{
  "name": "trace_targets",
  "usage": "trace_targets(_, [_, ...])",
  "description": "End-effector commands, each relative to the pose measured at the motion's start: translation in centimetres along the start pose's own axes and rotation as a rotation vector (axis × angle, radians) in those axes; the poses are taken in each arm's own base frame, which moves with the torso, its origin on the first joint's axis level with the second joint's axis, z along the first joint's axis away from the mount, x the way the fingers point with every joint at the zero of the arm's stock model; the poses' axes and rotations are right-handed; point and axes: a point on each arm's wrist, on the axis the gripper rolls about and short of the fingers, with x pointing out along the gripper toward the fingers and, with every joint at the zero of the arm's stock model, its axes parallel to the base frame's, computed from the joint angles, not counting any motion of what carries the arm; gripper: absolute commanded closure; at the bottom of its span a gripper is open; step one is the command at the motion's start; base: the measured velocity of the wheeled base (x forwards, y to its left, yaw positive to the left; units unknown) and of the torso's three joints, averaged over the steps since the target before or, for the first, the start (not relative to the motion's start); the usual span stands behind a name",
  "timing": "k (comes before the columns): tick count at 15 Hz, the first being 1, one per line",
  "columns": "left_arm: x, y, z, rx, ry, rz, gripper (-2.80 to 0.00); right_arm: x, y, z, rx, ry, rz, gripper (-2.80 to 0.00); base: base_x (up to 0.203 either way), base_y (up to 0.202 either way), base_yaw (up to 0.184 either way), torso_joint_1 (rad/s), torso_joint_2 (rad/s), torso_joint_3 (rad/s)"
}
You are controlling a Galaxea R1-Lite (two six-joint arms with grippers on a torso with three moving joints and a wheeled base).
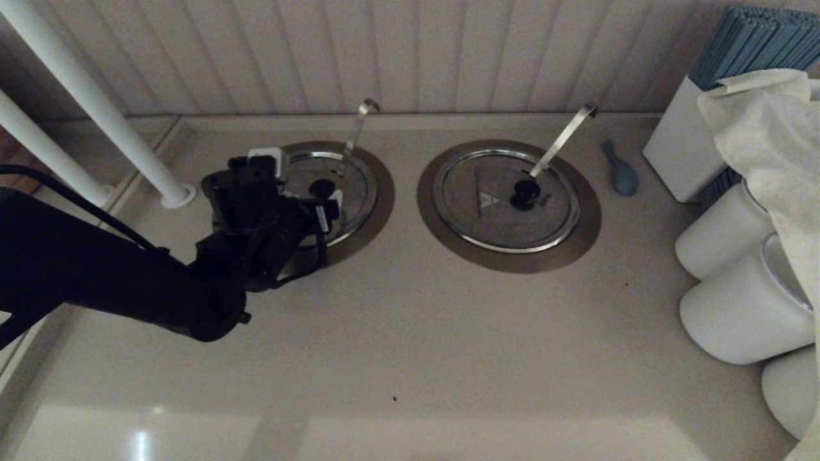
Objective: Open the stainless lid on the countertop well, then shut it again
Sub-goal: Open the lid
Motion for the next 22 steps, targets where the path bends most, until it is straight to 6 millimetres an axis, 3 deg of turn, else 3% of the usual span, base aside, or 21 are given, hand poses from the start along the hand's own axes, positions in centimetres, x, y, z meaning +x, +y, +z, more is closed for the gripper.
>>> trace_targets(1, [0.6,-0.5,-0.5,-0.002,0.000,0.013,-2.80,0.0,0.0,0.0,0.000,0.001,0.000,0.00,0.000,0.000,0.000,0.000,0.00,0.000])
trace_targets(16, [3.0,-1.3,-2.4,-0.026,-0.057,0.086,-2.80,0.0,0.0,0.0,0.000,0.001,0.000,0.00,0.000,0.000,0.000,0.000,0.00,0.000])
trace_targets(22, [3.2,-1.1,-1.9,-0.038,-0.098,0.091,-2.80,0.0,0.0,0.0,0.000,0.001,0.000,0.00,0.000,0.000,0.000,0.000,0.00,0.000])
